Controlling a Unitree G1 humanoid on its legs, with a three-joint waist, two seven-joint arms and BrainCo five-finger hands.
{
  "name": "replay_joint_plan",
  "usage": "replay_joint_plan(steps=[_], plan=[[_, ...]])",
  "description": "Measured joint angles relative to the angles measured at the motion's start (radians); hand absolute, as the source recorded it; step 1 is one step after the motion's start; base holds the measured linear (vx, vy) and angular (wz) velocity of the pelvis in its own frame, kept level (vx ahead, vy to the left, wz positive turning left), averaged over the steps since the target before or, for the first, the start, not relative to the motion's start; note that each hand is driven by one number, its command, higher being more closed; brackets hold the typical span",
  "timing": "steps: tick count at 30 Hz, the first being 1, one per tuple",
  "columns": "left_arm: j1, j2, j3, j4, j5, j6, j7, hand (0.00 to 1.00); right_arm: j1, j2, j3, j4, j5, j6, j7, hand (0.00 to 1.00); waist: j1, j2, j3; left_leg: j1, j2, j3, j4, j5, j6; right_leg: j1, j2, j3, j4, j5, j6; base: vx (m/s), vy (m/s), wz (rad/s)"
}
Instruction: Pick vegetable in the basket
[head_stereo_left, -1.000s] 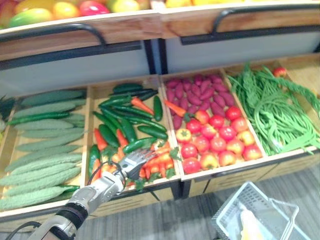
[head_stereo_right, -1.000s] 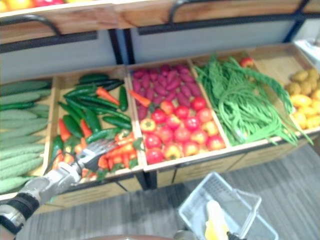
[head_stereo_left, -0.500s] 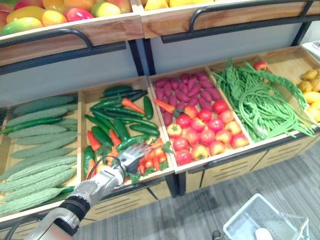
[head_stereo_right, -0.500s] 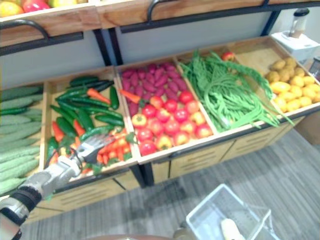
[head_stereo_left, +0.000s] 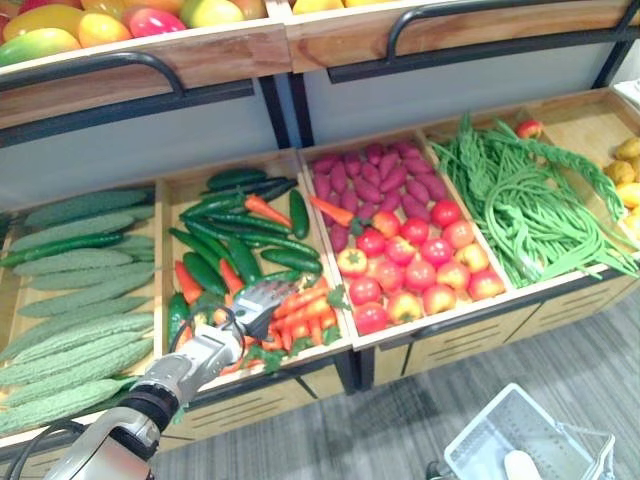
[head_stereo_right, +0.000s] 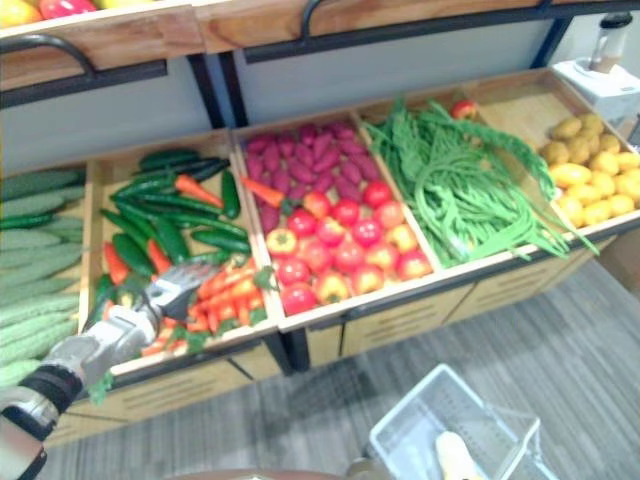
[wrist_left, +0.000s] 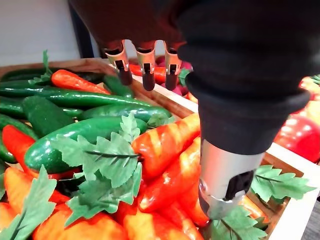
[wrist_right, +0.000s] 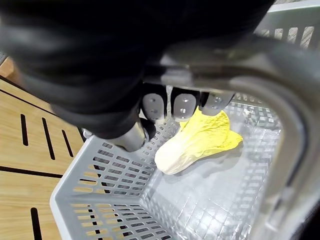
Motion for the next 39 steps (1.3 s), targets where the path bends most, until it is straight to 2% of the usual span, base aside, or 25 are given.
replay_joint_plan(steps=[11, 16, 20, 28, 39], plan=[[-0.003, -0.028, 0.013, 0.024, 0.000, 0.008, 0.000, 0.00, -0.001, 0.001, 0.018, -0.002, 0.000, 0.000, 0.000, 1.00, 0.002, -0.014, 0.009, 0.001, 0.002, 0.006, 0.000, -0.004, -0.003, -0.006, 0.001, 0.004, -0.008, 0.001, -0.001, -0.02, -0.003, -0.02], [-0.023, -0.062, 0.057, 0.071, -0.002, 0.042, 0.000, 0.00, -0.006, 0.003, 0.027, -0.007, 0.000, 0.000, 0.000, 1.00, 0.003, -0.018, 0.017, -0.017, 0.005, 0.026, 0.000, -0.006, -0.006, -0.031, 0.005, 0.019, -0.005, 0.002, -0.001, 0.02, -0.009, -0.10], [-0.050, -0.078, 0.100, 0.116, -0.005, 0.066, 0.000, 0.00, -0.011, 0.004, 0.050, -0.015, 0.000, 0.000, -0.001, 1.00, 0.000, -0.016, 0.019, -0.032, 0.009, 0.041, 0.003, -0.006, -0.007, -0.059, 0.012, 0.036, -0.004, 0.008, -0.003, 0.05, -0.017, -0.12], [-0.110, -0.106, 0.177, 0.117, -0.022, 0.102, 0.012, 0.00, -0.030, 0.002, 0.098, -0.073, 0.001, -0.005, -0.016, 1.00, 0.000, -0.002, 0.065, -0.049, 0.010, 0.075, 0.006, -0.006, -0.007, -0.104, 0.016, 0.068, 0.011, 0.008, -0.004, 0.03, -0.012, -0.12], [-0.111, -0.132, 0.194, 0.117, -0.060, 0.103, 0.012, 0.00, -0.031, 0.002, 0.136, -0.115, 0.001, -0.008, -0.023, 1.00, 0.004, -0.002, 0.083, -0.050, 0.010, 0.103, 0.005, -0.007, -0.009, -0.127, 0.016, 0.085, 0.028, 0.009, -0.004, -0.01, -0.002, -0.04]])
